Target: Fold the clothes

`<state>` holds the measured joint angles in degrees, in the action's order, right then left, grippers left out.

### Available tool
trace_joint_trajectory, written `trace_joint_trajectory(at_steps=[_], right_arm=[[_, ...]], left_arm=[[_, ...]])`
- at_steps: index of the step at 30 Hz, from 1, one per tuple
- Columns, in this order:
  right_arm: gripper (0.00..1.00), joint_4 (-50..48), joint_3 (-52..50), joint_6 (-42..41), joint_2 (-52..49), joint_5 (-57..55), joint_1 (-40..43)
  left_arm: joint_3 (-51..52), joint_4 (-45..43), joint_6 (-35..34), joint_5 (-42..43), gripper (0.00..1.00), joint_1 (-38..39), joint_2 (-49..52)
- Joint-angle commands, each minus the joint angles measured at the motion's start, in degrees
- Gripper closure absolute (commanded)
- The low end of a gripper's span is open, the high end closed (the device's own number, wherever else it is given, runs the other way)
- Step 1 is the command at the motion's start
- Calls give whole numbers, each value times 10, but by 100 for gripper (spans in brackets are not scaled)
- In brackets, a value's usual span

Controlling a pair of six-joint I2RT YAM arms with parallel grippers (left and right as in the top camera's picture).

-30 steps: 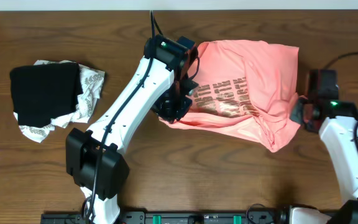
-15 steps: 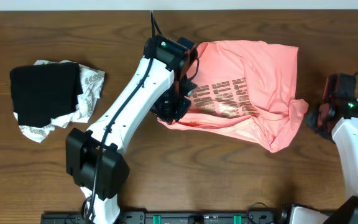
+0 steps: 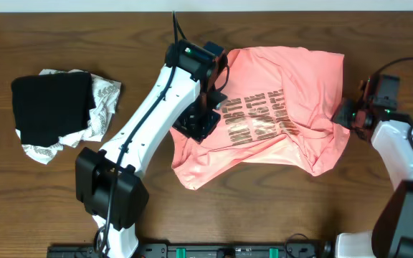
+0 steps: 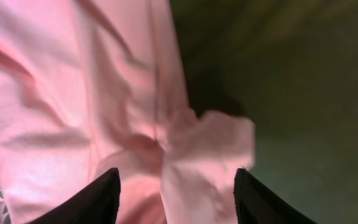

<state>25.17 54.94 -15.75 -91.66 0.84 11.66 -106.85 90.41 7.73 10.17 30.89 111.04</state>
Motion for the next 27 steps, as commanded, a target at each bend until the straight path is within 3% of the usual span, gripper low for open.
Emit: trace_joint_trajectory(at_steps=[1,7,11,17,27], right_arm=[[40,-23,-5,54,-24,35,-5],[38,-37,-4,53,-30,41,5],[35,-26,2,34,-23,46,30],[24,12,36,-36,-14,129,105],[20,69,74,-33,-12,181,178]], left_arm=[[-2,-40,-14,51,68,1,4],[16,-233,-14,145,59,36,7],[22,-297,-17,181,52,83,27],[22,-353,-4,178,50,160,90],[22,-422,42,96,50,184,175]])
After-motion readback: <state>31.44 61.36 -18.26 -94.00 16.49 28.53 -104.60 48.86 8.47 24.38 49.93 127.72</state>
